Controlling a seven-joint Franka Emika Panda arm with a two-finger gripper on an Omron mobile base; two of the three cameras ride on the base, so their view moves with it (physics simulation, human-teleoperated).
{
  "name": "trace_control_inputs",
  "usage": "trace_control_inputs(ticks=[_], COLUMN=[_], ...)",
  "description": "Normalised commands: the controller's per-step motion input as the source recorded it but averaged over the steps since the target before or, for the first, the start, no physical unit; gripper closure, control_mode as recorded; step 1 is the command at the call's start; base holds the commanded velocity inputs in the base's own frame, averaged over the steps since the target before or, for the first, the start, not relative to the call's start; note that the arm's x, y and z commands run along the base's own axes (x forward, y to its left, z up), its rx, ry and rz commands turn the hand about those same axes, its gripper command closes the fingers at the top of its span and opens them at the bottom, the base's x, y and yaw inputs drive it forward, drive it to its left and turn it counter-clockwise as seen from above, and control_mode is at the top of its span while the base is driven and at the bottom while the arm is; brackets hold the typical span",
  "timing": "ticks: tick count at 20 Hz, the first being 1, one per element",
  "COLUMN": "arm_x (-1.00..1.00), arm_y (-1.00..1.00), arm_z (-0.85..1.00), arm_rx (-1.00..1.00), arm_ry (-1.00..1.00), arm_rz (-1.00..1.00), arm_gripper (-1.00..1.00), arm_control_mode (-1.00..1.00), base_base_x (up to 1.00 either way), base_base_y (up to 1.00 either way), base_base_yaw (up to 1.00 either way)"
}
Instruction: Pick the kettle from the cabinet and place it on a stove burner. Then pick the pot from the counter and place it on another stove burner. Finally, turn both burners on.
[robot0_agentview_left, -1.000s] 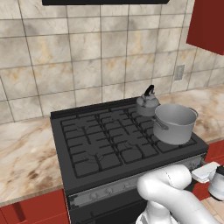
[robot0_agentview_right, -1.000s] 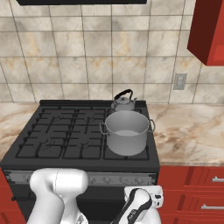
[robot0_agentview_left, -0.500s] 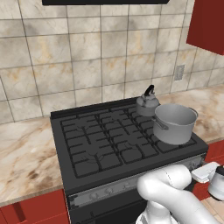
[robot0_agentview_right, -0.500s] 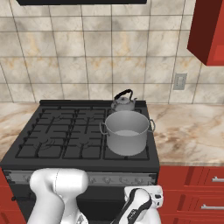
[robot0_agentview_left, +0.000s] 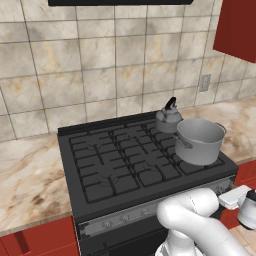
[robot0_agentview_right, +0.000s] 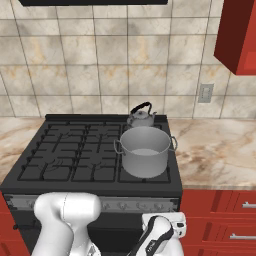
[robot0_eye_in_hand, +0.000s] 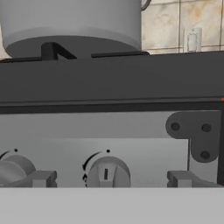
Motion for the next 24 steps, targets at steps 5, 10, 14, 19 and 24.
trace_control_inputs(ticks=[5, 10, 14, 19, 24], arm_x=[0.00, 0.00, 0.02, 0.14, 0.14], arm_y=[0.02, 0.11, 0.11, 0.02, -0.08], arm_z=[0.00, 0.00, 0.00, 0.00, -0.07], arm_rx=[0.00, 0.00, 0.00, 0.00, 0.00], arm_ry=[-0.02, -0.01, 0.00, 0.00, 0.00], arm_rz=[0.00, 0.00, 0.00, 0.00, 0.00], arm_gripper=[-1.00, -1.00, -1.00, -1.00, -1.00], arm_control_mode=[-1.00, -1.00, -1.00, -1.00, -1.00], base_base_x=[0.00, 0.00, 0.00, 0.00, 0.00], base_base_y=[0.00, 0.00, 0.00, 0.00, 0.00], base_base_yaw=[0.00, 0.00, 0.00, 0.00, 0.00])
